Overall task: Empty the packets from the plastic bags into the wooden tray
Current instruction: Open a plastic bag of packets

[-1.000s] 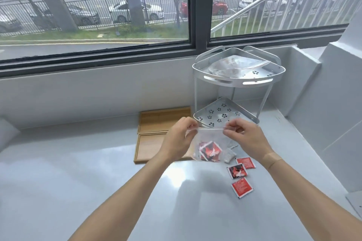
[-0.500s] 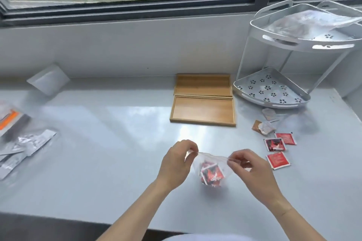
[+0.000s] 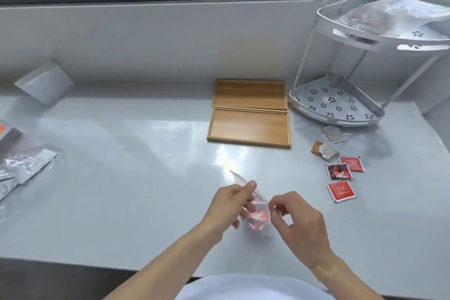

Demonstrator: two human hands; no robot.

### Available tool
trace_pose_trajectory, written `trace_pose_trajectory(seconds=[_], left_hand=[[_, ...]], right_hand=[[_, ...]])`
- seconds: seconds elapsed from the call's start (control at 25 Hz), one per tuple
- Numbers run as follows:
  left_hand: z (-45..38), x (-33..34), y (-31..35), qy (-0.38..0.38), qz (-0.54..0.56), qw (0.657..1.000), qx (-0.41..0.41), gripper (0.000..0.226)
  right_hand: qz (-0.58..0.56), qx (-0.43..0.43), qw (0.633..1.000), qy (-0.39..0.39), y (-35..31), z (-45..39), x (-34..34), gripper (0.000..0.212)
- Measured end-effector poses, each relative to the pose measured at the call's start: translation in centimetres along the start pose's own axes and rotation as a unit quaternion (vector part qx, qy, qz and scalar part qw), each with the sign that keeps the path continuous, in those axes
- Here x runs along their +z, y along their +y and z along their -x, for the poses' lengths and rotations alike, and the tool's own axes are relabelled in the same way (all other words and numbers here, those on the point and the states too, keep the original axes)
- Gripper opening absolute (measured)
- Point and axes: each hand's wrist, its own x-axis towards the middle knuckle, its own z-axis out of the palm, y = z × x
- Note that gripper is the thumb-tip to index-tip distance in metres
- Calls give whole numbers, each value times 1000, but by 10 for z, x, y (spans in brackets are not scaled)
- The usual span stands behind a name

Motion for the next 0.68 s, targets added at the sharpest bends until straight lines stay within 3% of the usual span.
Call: trace_pose_trajectory(seconds=[0.2, 0.32, 0.4, 0.68], left_hand=[[-7, 1, 7, -13, -16, 1000, 15, 15], [-7, -3, 10, -33, -47, 998, 28, 19], [-7, -4, 13, -49, -68, 995, 47, 18], [-15, -3, 14, -70, -87, 988, 103, 25]], right_hand=[[-29, -9, 999, -24, -3, 2, -1, 8], [-137, 118, 981, -78, -10, -3, -12, 24], [-203, 213, 950, -104, -13, -15, -18, 20], [-260, 318, 881, -234, -7, -46, -15, 12]])
